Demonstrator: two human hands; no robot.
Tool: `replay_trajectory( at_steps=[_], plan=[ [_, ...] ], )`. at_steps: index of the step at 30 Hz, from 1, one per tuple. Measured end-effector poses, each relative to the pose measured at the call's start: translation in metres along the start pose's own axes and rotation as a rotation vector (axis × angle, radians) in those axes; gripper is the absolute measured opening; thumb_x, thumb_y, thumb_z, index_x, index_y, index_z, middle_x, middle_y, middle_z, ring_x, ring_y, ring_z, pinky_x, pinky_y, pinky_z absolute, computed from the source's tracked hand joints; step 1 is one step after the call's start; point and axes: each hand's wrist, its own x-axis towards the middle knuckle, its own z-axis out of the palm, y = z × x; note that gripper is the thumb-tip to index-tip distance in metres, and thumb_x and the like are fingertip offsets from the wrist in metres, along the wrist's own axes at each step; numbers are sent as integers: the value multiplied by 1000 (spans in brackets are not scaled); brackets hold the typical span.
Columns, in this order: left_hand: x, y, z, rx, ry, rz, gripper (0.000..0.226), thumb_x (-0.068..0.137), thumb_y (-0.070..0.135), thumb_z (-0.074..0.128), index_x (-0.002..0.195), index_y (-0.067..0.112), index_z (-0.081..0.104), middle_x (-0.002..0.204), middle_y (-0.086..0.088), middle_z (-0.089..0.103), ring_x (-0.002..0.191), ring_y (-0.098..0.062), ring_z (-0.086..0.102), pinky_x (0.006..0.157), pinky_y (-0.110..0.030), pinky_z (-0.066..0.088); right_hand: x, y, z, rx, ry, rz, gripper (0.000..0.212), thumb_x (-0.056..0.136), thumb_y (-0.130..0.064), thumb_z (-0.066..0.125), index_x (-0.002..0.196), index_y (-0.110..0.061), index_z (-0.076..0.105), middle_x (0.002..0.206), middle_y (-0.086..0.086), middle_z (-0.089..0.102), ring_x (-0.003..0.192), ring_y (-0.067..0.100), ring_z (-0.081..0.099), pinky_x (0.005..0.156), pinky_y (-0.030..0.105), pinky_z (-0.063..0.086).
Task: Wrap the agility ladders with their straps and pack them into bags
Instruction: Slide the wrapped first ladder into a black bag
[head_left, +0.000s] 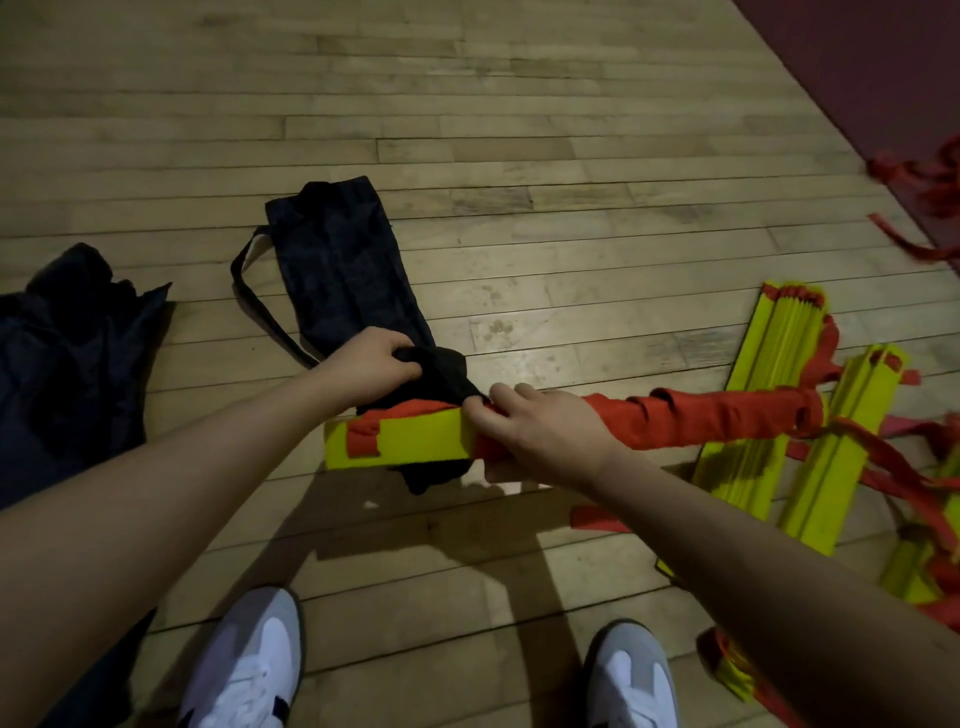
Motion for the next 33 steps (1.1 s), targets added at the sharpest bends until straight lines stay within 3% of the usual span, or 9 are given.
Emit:
replay_trajectory(
  at_steps=[6, 10, 14, 17, 20, 24, 28, 31, 33],
  plan=[
    [1, 6, 19, 68, 130, 78, 14, 94, 14, 55, 102, 10, 67, 91, -6, 64, 83, -20, 61, 64, -29, 47, -33, 5, 7, -28, -111, 153, 75, 56, -44, 85, 112, -14, 46, 83, 8, 60, 53, 22, 56, 33, 24, 36],
    [-1, 14, 31, 96, 258, 134, 15, 95, 13, 54, 104, 10, 66, 91, -8, 65, 86, -25, 61, 67, -34, 50, -50, 10, 2, -13, -157, 281, 77, 52, -46, 87, 108, -15, 44, 77, 6, 57, 49, 20, 54, 34, 20, 25],
    [-3, 15, 30, 468, 379, 250, 21, 96, 20, 51, 114, 13, 59, 95, -10, 66, 86, -29, 61, 66, -36, 48, -53, 10, 5, 13, -183, 363, 78, 51, -46, 87, 107, -15, 43, 75, 6, 57, 47, 20, 54, 36, 19, 22],
    [-7, 21, 29, 699, 347, 274, 25, 96, 27, 48, 117, 12, 51, 96, -9, 66, 86, -31, 63, 66, -37, 48, -48, 11, 7, 37, -196, 416, 77, 51, -43, 87, 108, -14, 47, 75, 8, 58, 49, 23, 56, 38, 21, 22],
    [-11, 28, 35, 714, 301, 275, 28, 98, 31, 44, 117, 11, 49, 91, -11, 65, 83, -31, 63, 64, -37, 48, -38, 11, 8, 48, -223, 459, 66, 52, -38, 87, 105, -8, 59, 75, 11, 59, 47, 27, 55, 39, 21, 22],
    [-11, 33, 39, 857, 270, 238, 37, 101, 39, 35, 112, 8, 50, 86, -8, 62, 80, -29, 63, 57, -32, 41, -23, 9, 11, 93, -198, 542, 51, 57, -30, 82, 96, -5, 61, 68, 10, 54, 41, 27, 49, 40, 19, 18],
    [-7, 55, 36, 877, 272, 292, 32, 105, 27, 30, 111, 9, 56, 73, -3, 47, 84, -29, 62, 64, -38, 50, -6, -2, 21, 149, -182, 531, 38, 69, -33, 64, 90, -1, 62, 65, 12, 52, 39, 29, 48, 40, 21, 18],
    [-3, 68, 37, 772, 277, 326, 33, 105, 26, 29, 115, 11, 57, 96, -10, 63, 86, -29, 62, 68, -42, 53, 11, -3, 28, 217, -214, 568, 43, 70, -20, 75, 101, 5, 59, 77, 19, 56, 54, 36, 57, 41, 28, 30],
    [2, 69, 40, 767, 297, 307, 34, 105, 29, 28, 124, 13, 51, 96, -11, 65, 83, -29, 63, 59, -37, 47, 27, 2, 32, 222, -221, 614, 45, 85, -21, 64, 119, 5, 51, 97, 21, 56, 75, 38, 60, 52, 38, 41]
  ],
)
